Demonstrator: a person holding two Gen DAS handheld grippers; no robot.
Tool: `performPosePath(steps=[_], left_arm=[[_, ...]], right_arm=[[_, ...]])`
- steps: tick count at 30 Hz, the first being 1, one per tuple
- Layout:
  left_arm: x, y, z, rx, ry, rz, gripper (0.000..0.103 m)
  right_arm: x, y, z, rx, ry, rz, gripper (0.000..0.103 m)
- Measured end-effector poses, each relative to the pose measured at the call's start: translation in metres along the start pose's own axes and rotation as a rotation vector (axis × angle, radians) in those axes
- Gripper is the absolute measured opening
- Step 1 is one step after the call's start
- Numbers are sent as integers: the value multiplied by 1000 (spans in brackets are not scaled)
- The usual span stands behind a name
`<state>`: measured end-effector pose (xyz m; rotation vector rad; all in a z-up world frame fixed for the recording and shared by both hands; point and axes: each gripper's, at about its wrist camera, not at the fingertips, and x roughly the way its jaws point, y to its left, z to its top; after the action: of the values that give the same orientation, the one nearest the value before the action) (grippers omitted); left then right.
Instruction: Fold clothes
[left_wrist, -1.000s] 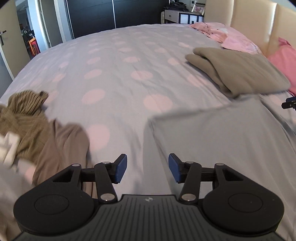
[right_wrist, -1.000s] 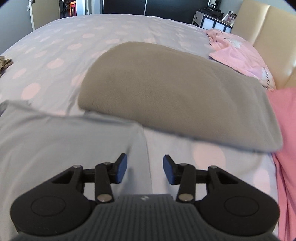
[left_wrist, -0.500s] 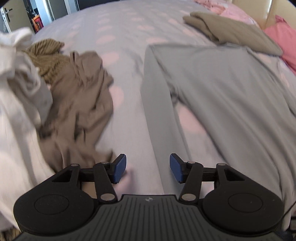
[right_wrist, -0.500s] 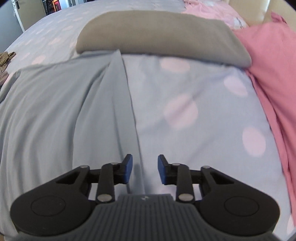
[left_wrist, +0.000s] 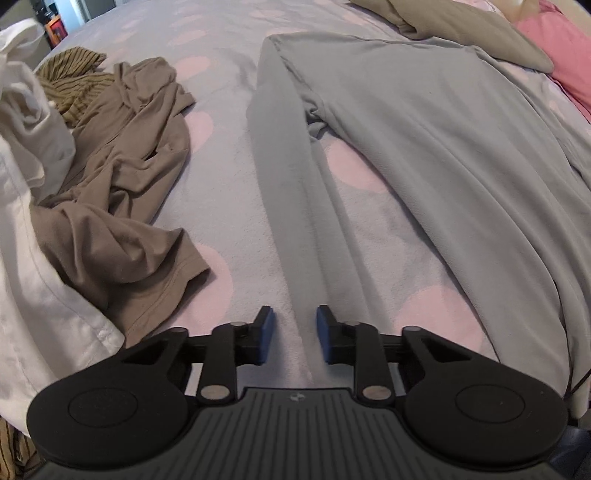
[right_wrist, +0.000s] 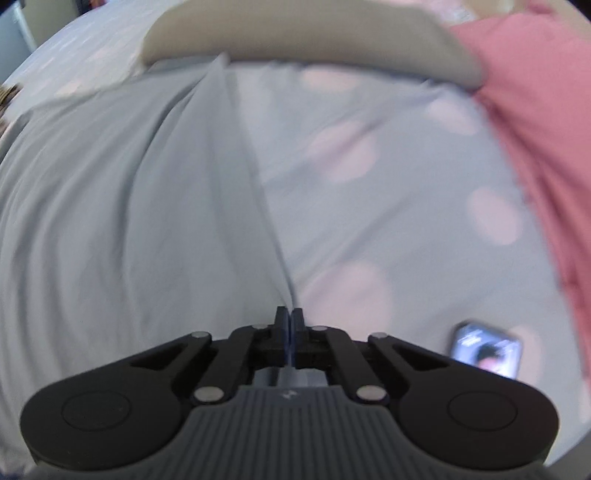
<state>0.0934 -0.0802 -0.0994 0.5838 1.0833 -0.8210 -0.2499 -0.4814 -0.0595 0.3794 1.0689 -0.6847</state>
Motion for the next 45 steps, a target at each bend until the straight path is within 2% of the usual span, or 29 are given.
performPosePath(steps=[7, 10, 14, 17, 20, 21, 23, 27, 32, 36, 39, 42, 44, 45], left_arm=[[2, 3, 2, -8, 6, -15, 10], [3, 3, 2, -21, 9, -19, 7], [4, 5, 2, -51, 11, -28, 3], [4, 6, 3, -62, 9, -27, 1], [-1, 5, 3, -56, 1, -20, 0], [-4, 4, 4, -49, -4, -17, 0], [-16, 5, 7, -48, -28, -6, 0], [-53, 20, 16, -85, -131, 46, 0], [-107, 55, 38, -145, -268, 203, 0], [-123, 86, 59, -158, -292, 304, 0], [-109, 96, 67, -162, -263, 299, 1], [-99, 88, 67, -149, -265, 286, 3], [-98, 78, 60, -144, -279, 249, 16], [-98, 71, 57, -134, -280, 229, 17]], right_arm=[[-22, -68, 62, 131, -119, -197, 1], [-17, -94, 90, 180, -135, -241, 1], [8, -105, 113, 137, -126, -268, 1], [28, -101, 117, 139, -85, -256, 7], [31, -91, 116, 114, -92, -266, 24], [29, -87, 115, 104, -102, -263, 29], [25, -78, 113, 76, -116, -240, 30], [10, -50, 107, 2, -141, -165, 37], [-1, -9, 96, -79, -126, -63, 39], [-4, 19, 82, -126, -86, 22, 40], [-7, 33, 71, -146, -59, 75, 40], [-12, 44, 56, -183, -47, 105, 40], [-19, 50, 45, -212, -49, 119, 40], [-24, 52, 39, -222, -48, 128, 40]])
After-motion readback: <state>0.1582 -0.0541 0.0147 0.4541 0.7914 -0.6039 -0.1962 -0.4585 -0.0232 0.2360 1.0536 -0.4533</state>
